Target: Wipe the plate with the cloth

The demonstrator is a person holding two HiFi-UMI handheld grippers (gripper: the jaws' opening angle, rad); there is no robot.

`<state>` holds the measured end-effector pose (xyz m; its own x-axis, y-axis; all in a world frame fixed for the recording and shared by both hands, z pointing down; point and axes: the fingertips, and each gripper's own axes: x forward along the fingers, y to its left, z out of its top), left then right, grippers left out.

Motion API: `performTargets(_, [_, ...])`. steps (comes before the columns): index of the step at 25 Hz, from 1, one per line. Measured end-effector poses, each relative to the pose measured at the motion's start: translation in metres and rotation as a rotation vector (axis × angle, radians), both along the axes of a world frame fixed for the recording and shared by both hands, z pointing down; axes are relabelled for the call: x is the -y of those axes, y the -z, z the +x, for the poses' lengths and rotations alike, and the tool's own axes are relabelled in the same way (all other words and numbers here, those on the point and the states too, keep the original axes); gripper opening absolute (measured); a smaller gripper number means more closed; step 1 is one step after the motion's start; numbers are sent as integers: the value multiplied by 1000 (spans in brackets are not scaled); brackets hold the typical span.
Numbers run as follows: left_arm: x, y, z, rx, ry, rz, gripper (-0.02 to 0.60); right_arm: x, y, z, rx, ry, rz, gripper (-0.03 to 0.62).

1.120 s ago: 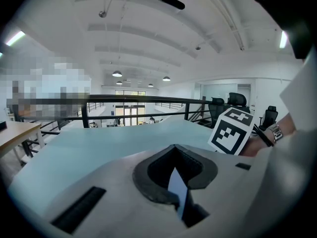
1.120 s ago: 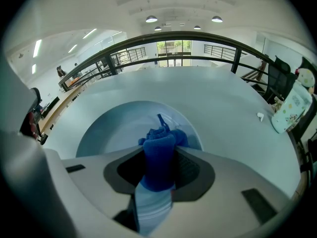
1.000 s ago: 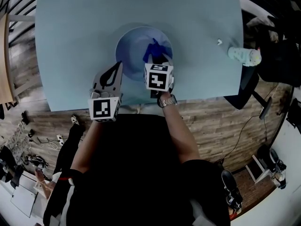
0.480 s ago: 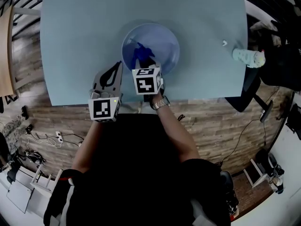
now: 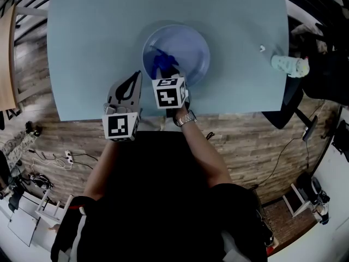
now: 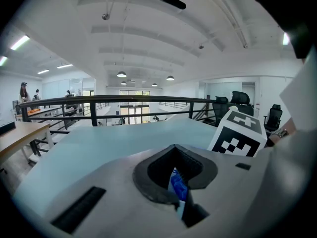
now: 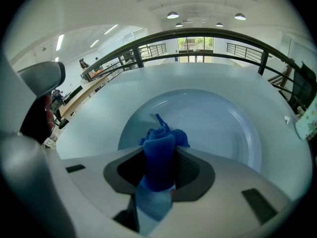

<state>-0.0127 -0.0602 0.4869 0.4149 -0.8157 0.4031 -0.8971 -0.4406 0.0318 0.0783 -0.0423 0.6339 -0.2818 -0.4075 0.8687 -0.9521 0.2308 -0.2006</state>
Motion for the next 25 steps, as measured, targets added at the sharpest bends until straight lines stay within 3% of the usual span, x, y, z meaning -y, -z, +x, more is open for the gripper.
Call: performTargets(25, [13, -3, 47, -23, -102, -1, 2, -3, 1, 81, -57, -160, -19, 120])
